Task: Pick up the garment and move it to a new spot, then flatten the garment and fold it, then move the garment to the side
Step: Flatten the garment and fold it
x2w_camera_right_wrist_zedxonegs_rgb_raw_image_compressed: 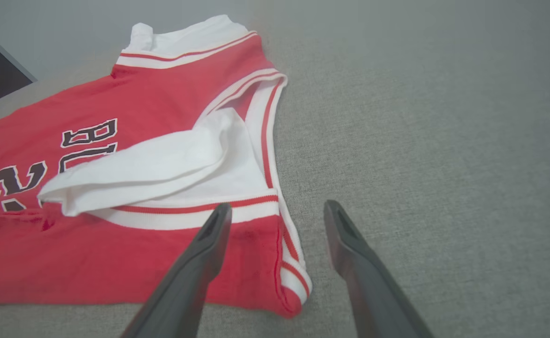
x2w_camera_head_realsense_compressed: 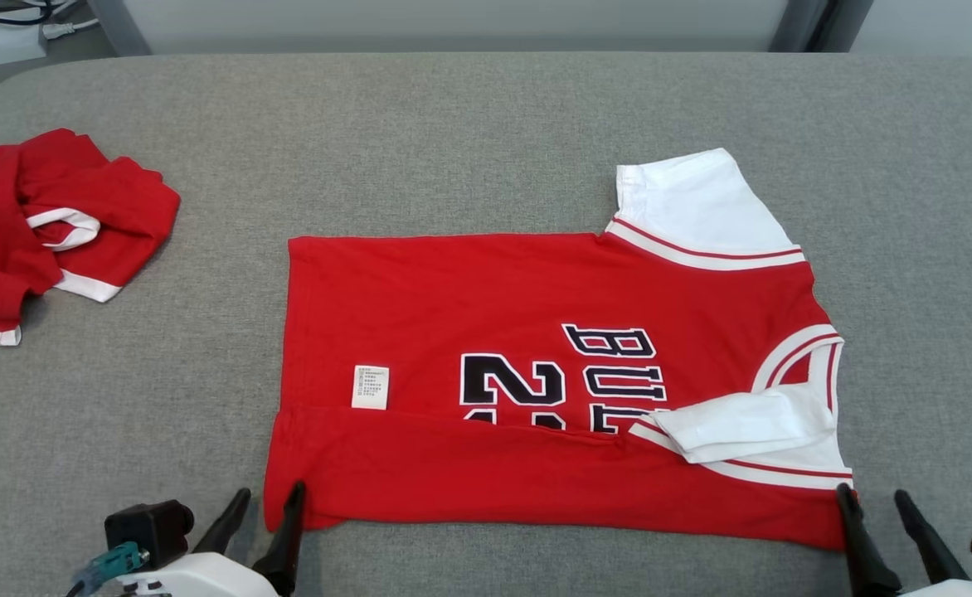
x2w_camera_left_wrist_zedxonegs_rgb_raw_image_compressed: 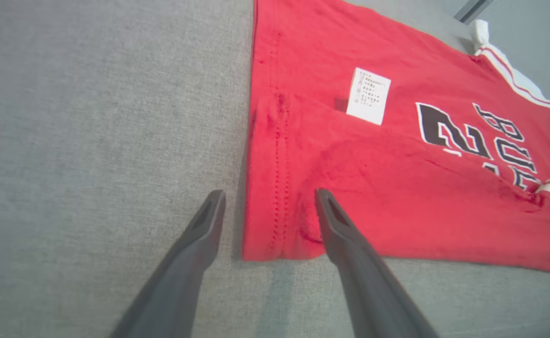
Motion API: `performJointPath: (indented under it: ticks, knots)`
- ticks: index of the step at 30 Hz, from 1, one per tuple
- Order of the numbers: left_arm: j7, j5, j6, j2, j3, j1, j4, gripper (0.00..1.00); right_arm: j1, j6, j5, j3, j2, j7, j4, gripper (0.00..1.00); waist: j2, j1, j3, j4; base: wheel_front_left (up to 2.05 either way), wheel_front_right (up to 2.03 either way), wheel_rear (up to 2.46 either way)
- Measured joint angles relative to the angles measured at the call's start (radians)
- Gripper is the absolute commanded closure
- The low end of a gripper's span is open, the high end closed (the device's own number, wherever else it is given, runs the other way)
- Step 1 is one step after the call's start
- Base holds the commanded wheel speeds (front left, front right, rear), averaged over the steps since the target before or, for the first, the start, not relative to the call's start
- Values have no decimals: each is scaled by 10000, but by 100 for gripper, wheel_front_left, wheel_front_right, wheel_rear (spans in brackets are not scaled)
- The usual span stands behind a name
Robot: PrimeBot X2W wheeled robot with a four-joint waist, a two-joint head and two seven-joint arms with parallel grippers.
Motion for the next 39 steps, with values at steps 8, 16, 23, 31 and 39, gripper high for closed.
performJointPath:
  ticks: [8, 16, 23, 31, 39]
  knots:
    - [-1304, 545, 610, -23, 671, 151, -871, 0, 169, 0, -1254, -1110, 90, -876, -1097, 0, 0, 0, -381, 23, 0, 0, 0]
    - [-1221, 1864, 1233, 422, 345, -476, -1480, 0, -716, 0, -2123, -1074, -84, -731, -1795, 0, 0, 1, -974, -4, 0, 0, 0]
    - [-811, 2115, 1233, 368, -153, -1033, -1406, 0, -1394, 0, -1960, -410, -337, -428, -1223, 0, 0, 0, -860, -75, 0, 0, 0]
    - [50, 1503, -29, -307, -431, -4118, 362, 0, -5440, 0, -848, 976, -1987, 355, 1197, 0, 0, 0, 637, 89, 0, 0, 0]
    - [251, 1302, -1026, -997, -619, -6592, 2523, 0, -8150, 0, -17, 2286, -2964, 1179, 2940, 0, 0, 1, 2048, 548, 0, 0, 0]
